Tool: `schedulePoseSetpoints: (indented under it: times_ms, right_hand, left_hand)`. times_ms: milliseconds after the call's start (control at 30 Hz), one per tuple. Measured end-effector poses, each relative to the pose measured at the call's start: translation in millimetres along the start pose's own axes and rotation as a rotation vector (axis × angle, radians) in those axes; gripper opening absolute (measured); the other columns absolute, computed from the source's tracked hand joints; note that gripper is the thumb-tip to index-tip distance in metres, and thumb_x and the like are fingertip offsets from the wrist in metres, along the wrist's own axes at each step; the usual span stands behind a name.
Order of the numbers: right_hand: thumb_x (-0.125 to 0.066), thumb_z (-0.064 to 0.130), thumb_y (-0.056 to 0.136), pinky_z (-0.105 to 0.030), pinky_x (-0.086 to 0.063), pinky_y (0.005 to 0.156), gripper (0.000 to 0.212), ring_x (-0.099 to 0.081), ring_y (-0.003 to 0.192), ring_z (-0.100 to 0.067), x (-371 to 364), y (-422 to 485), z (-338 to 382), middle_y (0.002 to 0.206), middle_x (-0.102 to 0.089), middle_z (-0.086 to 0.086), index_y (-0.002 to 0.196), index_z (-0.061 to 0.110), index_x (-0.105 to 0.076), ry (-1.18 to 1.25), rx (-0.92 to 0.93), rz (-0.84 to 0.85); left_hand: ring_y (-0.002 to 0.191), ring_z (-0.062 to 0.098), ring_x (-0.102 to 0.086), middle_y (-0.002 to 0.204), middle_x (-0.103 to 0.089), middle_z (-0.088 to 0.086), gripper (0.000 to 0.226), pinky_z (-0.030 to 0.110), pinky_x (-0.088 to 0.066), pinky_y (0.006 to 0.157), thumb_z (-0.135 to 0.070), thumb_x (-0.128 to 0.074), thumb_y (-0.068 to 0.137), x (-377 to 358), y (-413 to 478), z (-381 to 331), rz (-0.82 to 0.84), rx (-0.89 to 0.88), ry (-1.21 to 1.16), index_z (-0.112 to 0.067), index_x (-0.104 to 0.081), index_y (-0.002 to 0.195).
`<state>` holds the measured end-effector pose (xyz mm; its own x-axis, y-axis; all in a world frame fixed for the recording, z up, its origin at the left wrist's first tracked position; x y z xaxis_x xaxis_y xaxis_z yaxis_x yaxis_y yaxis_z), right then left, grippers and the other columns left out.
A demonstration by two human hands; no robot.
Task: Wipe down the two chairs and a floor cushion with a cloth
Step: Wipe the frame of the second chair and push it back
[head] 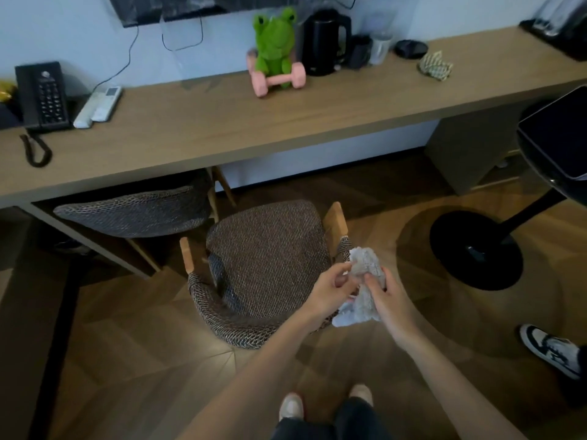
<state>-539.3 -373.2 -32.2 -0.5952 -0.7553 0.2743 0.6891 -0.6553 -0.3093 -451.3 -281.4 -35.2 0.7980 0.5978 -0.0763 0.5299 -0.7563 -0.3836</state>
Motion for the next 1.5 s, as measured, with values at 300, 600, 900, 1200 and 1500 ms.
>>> schedulePoseSetpoints:
  times_ms: [300,600,900,1200,1500]
  right_hand:
    - [-0.052,0.031,0.098,-0.045,-0.053,0.092,0.033,-0.062,0.106,-0.019,48.8,101.7,-30.6,0.119,-0.061,-0.003,0.129,0.023,-0.046,0.009,-0.101,0.007]
    - [-0.052,0.033,0.098,-0.014,-0.049,0.074,0.030,-0.059,0.103,-0.003,140.4,244.2,-48.9,0.118,-0.060,0.007,0.127,0.029,-0.047,-0.080,-0.056,0.247]
    - [-0.047,0.038,0.099,-0.038,-0.049,0.101,0.046,-0.053,0.119,-0.016,107.0,343.5,-33.8,0.134,-0.050,-0.003,0.143,0.024,-0.037,-0.211,-0.013,0.452]
    - [-0.043,0.029,0.102,-0.010,-0.031,0.098,0.046,-0.042,0.124,-0.010,-18.0,417.7,-110.9,0.139,-0.038,0.000,0.146,0.023,-0.035,-0.146,0.278,0.548]
    - [-0.034,0.032,0.092,-0.010,-0.033,0.088,0.039,-0.047,0.105,-0.015,-100.8,488.2,-217.3,0.113,-0.051,0.001,0.118,0.013,-0.056,0.081,0.732,0.275]
  left_hand:
    - [0.085,0.012,-0.064,0.113,-0.067,0.000,0.020,0.032,-0.054,0.079,-0.012,-0.046,0.099,0.1,83.0,19.4,-0.326,0.108,0.159,-0.020,-0.054,0.116]
    - [0.114,0.020,-0.057,0.136,-0.053,0.010,0.039,0.025,-0.042,0.094,-0.014,-0.045,0.100,-49.3,178.4,23.7,-0.626,0.300,0.342,-0.010,-0.044,0.139]
    - [0.137,0.028,-0.032,0.148,-0.037,0.014,0.050,0.034,-0.024,0.111,-0.018,-0.045,0.100,-53.7,222.9,19.6,-0.795,0.359,0.445,-0.011,-0.030,0.148]
    - [0.113,0.025,-0.055,0.137,-0.045,0.003,0.053,0.041,-0.050,0.084,-0.034,-0.030,0.104,-31.1,300.2,92.0,-0.906,0.329,0.921,-0.035,-0.010,0.152]
    - [0.059,0.016,-0.056,0.087,-0.062,0.002,0.051,0.028,-0.042,0.051,-0.014,-0.056,0.093,-42.6,344.2,146.1,-1.446,0.365,1.695,-0.023,-0.045,0.142]
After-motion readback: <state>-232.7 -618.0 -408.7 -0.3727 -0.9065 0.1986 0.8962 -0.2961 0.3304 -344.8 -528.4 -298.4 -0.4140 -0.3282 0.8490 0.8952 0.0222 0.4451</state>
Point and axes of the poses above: each hand's wrist, its own y-axis towards the middle knuckle, its own x-axis out of the back of the hand, z = x × y, the point moved 4 cm from there along y, towards the middle knuckle
